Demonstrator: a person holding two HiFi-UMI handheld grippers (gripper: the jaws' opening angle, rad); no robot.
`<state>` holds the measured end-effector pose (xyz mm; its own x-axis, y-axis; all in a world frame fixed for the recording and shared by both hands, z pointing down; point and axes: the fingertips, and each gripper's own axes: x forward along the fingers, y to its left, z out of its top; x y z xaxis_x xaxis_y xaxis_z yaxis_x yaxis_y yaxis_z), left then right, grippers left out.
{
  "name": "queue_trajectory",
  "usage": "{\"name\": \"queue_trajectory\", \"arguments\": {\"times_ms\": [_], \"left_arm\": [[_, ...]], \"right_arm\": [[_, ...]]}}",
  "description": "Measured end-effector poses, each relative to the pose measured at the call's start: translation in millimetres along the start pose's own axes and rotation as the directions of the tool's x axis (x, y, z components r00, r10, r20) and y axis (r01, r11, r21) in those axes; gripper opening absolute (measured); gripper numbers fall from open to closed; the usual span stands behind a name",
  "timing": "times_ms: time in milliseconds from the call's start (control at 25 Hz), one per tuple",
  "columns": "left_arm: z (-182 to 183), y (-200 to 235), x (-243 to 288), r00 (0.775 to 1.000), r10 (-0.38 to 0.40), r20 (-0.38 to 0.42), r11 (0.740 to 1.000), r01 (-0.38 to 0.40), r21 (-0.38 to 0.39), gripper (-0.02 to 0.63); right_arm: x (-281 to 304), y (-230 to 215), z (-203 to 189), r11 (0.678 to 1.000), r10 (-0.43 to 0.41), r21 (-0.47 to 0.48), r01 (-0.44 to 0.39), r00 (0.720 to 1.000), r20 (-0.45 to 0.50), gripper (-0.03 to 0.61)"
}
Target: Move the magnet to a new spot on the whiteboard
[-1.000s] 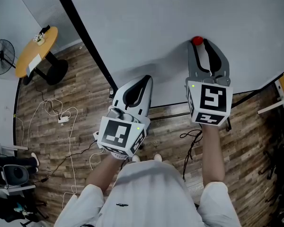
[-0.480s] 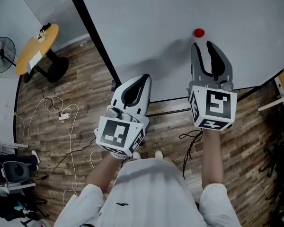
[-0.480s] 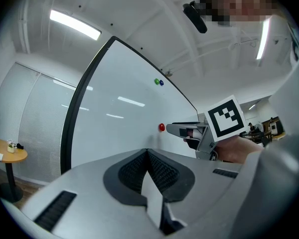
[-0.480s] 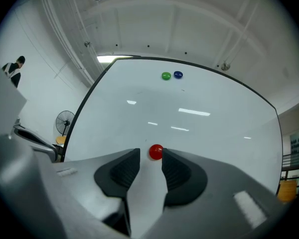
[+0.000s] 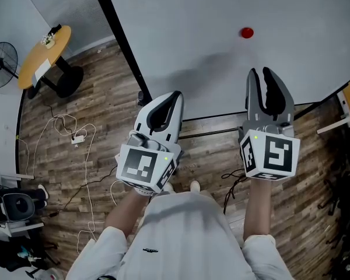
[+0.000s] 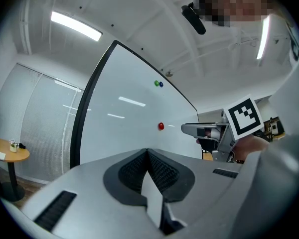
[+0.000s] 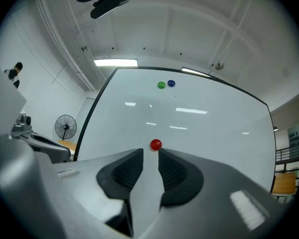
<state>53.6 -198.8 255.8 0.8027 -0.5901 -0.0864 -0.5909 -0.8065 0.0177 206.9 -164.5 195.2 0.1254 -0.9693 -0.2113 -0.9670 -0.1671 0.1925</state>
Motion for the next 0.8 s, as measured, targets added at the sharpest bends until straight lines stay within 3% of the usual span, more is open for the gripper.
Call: {"name": "queue_trajectory", "arguments": {"times_ms": [480, 800], "left_arm": [[-11, 10, -15, 1.000, 0.027, -0.006, 1.000, -0.027, -0.001, 0.006], [-17, 18, -28, 0.999, 0.052, 0.009, 0.999, -0.052, 0.005, 0.006]], "right_arm": [[-33, 3, -43, 0.998, 0.002, 0.067, 0.002, 0.998, -0.058, 0.012], [-59, 14, -82, 0.989, -0.001, 0.144, 0.013, 0.997, -0.081, 0.005]]}}
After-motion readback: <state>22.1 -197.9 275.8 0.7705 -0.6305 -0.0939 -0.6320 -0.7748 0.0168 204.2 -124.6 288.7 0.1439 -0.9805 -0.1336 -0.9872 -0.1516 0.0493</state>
